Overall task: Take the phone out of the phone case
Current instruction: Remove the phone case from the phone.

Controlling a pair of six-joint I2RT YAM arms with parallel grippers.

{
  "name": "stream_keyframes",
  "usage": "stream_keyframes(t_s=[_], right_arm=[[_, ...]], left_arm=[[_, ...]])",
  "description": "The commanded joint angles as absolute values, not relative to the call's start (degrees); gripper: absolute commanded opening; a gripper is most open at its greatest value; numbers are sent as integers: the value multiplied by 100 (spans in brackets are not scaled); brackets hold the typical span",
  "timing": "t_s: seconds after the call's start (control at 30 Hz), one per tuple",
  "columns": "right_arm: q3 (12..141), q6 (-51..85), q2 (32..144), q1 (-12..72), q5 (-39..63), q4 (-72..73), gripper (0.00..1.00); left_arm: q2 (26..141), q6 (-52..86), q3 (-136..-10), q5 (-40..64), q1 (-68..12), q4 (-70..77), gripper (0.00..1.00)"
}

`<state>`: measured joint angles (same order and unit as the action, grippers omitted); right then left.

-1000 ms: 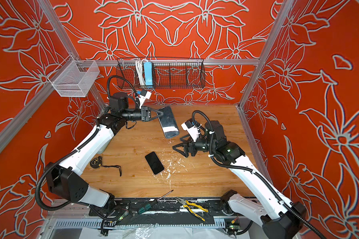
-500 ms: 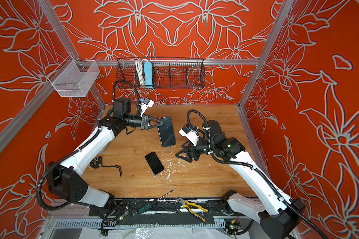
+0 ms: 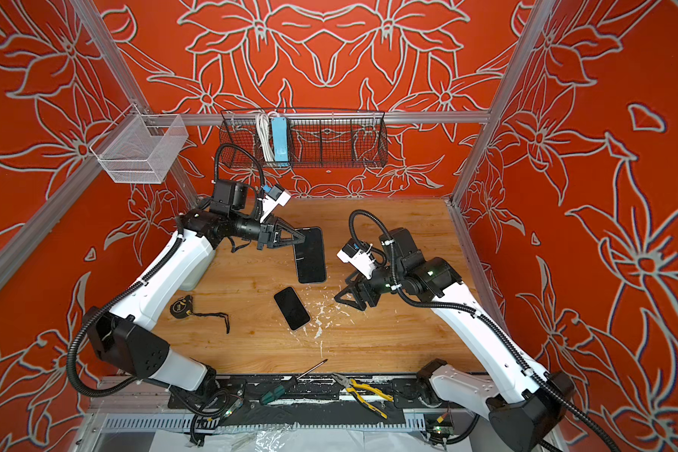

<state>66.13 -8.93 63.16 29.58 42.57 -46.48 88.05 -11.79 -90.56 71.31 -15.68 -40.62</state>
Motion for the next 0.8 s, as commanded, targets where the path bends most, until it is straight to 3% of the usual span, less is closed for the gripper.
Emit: stream_keyframes(t_s=[0.0,0.77], right_arm=[[6583,-1198,6363,2960,4392,-4494,71],[6996,-1641,6987,3076,4780,-4319,67]], left_arm=[[8939,-1729,-9305,7524,-1525,-4677,0],[9893,-2676,-10332,7787,-1604,-6120,0]])
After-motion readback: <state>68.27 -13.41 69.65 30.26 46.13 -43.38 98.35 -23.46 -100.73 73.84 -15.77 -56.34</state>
